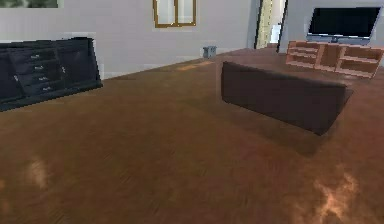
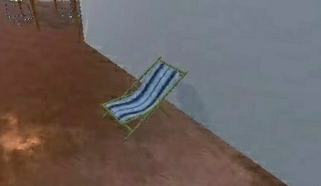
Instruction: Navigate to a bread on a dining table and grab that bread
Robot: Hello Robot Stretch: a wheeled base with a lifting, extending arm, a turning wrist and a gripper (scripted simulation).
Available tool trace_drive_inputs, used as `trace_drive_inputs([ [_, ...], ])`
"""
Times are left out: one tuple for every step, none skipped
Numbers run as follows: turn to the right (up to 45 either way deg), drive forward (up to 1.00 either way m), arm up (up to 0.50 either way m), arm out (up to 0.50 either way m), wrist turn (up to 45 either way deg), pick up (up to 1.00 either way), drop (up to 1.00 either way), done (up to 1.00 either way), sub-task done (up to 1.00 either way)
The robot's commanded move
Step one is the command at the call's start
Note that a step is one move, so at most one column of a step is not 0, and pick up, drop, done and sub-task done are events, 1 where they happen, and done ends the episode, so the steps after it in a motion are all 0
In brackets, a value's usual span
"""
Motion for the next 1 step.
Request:
trace_drive_inputs([
  [0.0, 1.00, 0.00, 0.00, 0.0, 0.00, 0.00, 0.00, 0.00],
])
